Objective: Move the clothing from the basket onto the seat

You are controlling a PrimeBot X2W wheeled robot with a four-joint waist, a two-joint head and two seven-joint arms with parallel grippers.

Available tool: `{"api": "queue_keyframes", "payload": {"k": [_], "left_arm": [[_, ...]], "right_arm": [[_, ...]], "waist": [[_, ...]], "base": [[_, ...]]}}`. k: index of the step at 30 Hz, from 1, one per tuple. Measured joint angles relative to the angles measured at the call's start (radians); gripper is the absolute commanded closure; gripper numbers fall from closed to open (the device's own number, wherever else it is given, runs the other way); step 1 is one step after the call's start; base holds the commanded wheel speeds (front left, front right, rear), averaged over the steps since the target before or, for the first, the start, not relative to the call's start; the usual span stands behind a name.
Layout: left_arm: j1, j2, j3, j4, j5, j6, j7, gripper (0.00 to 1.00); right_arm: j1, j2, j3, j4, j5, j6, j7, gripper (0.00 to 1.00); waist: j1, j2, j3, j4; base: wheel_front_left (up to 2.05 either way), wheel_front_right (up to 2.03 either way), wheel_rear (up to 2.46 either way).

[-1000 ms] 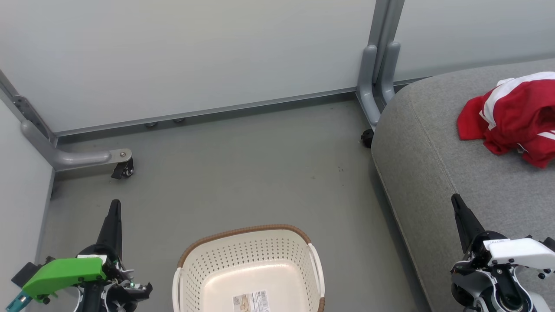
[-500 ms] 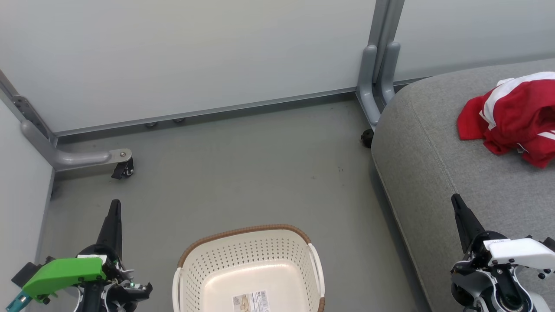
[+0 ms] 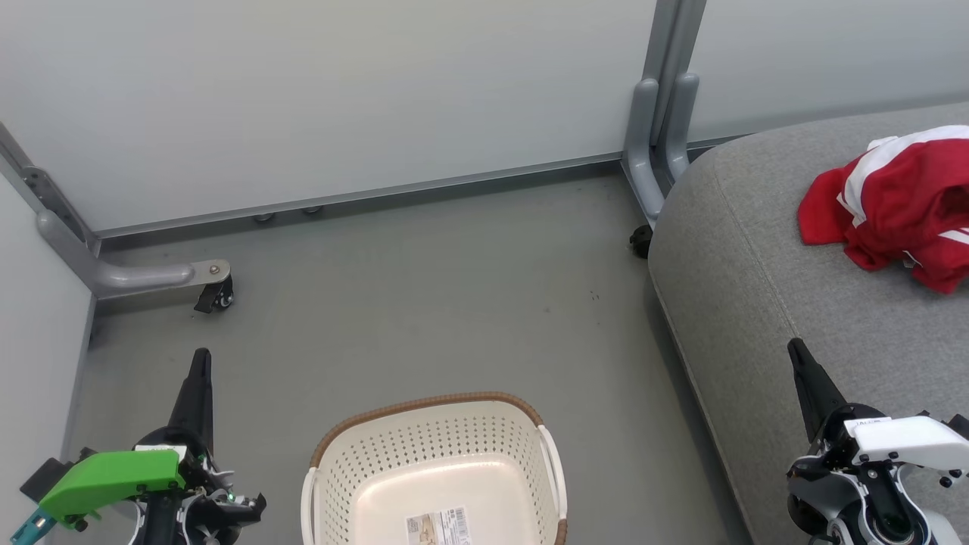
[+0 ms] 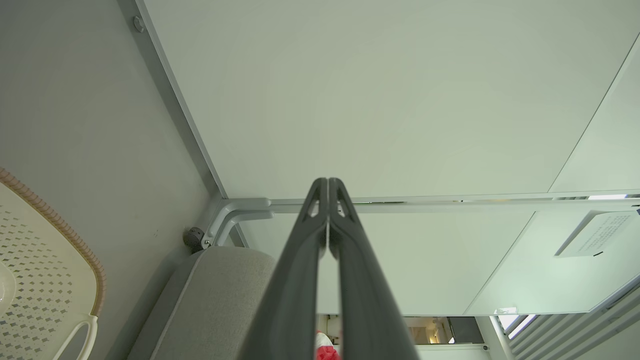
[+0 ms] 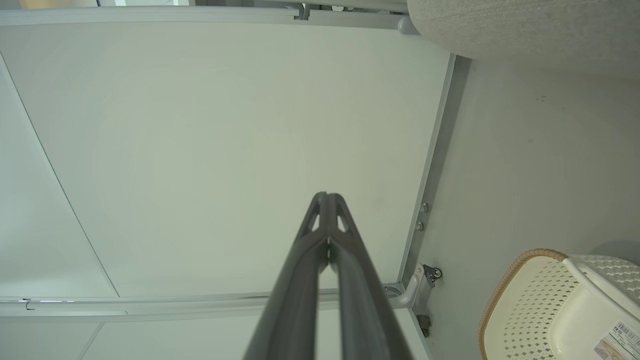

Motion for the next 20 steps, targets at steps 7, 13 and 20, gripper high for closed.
{"api": "queue_keyframes", "payload": {"k": [7,13,20], "left_arm": [[0.0,0.0,0.0,0.0,0.0,0.0,0.0,1.0],[0.0,0.0,0.0,0.0,0.0,0.0,0.0,1.0],[0.0,0.0,0.0,0.0,0.0,0.0,0.0,1.0]], "right_arm": [[0.0,0.001,-0.001,0.0,-0.002,0.0,0.0,1.0],[0.0,0.001,-0.002,0.0,-0.002,0.0,0.0,1.0],[0.0,0.002,-0.003,0.0,-0.003,0.0,0.002,1.0]], "waist": [[0.0,0.0,0.0,0.0],[0.0,0.0,0.0,0.0],[0.0,0.0,0.0,0.0]], "base": [[0.0,0.0,0.0],[0.0,0.0,0.0],[0.0,0.0,0.0]]}}
